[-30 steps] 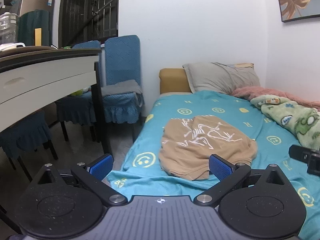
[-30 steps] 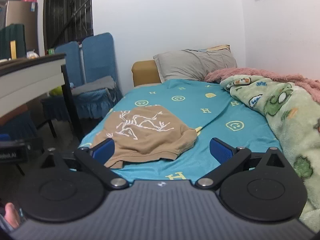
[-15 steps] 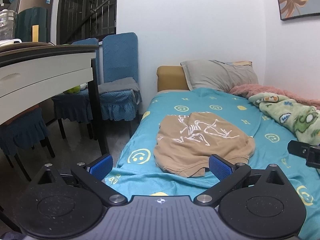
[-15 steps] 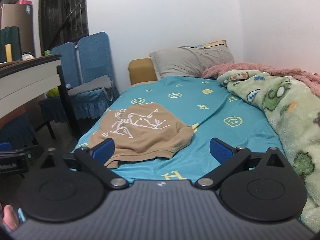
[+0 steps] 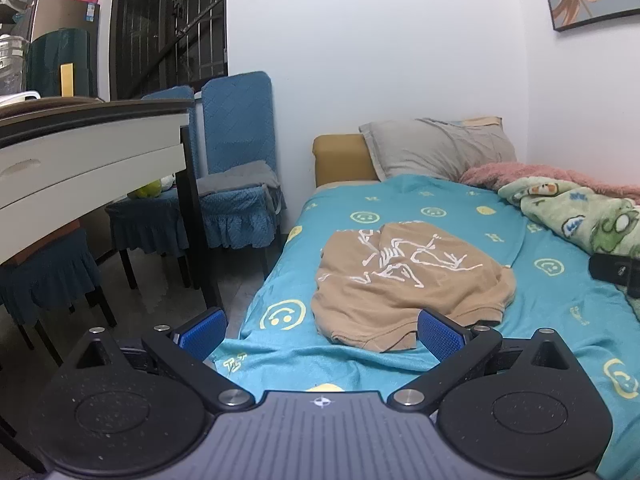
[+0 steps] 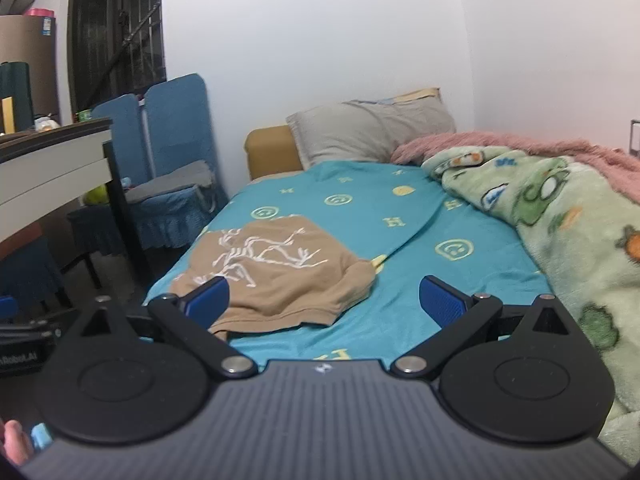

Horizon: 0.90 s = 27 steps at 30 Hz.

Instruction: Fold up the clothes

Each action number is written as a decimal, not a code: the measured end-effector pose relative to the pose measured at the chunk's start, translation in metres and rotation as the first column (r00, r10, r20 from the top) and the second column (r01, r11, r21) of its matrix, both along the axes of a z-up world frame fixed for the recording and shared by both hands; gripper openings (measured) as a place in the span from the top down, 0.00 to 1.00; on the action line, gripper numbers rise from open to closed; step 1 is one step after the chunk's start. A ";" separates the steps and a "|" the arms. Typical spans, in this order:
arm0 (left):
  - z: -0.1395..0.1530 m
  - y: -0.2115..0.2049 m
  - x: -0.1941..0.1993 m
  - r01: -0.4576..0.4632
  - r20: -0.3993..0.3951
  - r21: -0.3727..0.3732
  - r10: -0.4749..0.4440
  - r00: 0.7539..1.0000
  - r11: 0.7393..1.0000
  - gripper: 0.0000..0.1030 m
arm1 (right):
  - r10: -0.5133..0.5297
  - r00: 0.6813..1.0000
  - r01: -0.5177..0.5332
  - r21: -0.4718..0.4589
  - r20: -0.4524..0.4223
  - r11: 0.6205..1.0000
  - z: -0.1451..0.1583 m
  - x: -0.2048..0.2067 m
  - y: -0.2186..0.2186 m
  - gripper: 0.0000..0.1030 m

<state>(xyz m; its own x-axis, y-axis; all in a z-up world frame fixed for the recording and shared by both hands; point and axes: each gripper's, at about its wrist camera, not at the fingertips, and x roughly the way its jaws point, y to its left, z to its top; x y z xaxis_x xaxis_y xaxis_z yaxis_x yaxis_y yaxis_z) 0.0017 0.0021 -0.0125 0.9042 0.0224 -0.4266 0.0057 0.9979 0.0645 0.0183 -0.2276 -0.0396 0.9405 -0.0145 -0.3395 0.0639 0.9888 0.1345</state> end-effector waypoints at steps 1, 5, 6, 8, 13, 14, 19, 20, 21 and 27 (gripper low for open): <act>-0.002 0.001 0.003 0.000 -0.019 -0.020 0.000 1.000 1.000 0.00 | 0.006 1.000 -0.006 0.008 0.006 1.000 0.001 -0.001 -0.001 0.00; -0.011 0.001 0.017 0.026 -0.098 -0.057 -0.032 0.995 0.998 0.00 | -0.001 1.000 0.001 0.048 0.014 0.999 0.017 0.006 -0.013 0.00; -0.013 -0.002 0.022 0.046 -0.117 -0.049 -0.051 0.992 0.998 0.00 | -0.015 1.000 0.013 0.061 0.021 0.998 0.024 0.009 -0.017 0.00; -0.018 -0.009 0.035 0.083 -0.152 -0.044 -0.089 0.984 0.996 0.01 | -0.004 0.999 -0.002 0.116 0.051 0.993 0.039 0.016 -0.028 0.00; -0.035 -0.026 0.094 0.124 -0.246 0.026 -0.114 0.963 0.992 0.12 | -0.002 1.000 -0.004 0.196 0.030 0.981 0.051 0.049 -0.045 0.00; -0.041 -0.028 0.105 0.131 -0.250 0.035 -0.118 0.961 0.991 0.13 | 0.000 1.000 -0.003 0.196 0.014 0.981 0.048 0.057 -0.046 0.00; -0.080 -0.032 0.150 0.185 -0.295 0.108 -0.146 0.944 0.977 0.29 | 0.019 0.998 -0.006 0.196 -0.064 0.981 0.002 0.083 -0.045 0.00; -0.087 -0.032 0.157 0.192 -0.301 0.128 -0.146 0.942 0.973 0.30 | 0.026 0.995 -0.004 0.212 -0.097 0.977 -0.009 0.088 -0.044 0.00; -0.091 -0.032 0.160 0.202 -0.299 0.150 -0.150 0.943 0.968 0.30 | 0.033 0.991 -0.003 0.229 -0.128 0.974 -0.020 0.092 -0.043 0.00; -0.112 -0.050 0.173 0.342 -0.317 0.268 -0.253 0.914 0.901 0.43 | 0.058 0.982 -0.020 0.206 -0.181 0.978 -0.046 0.122 -0.028 0.00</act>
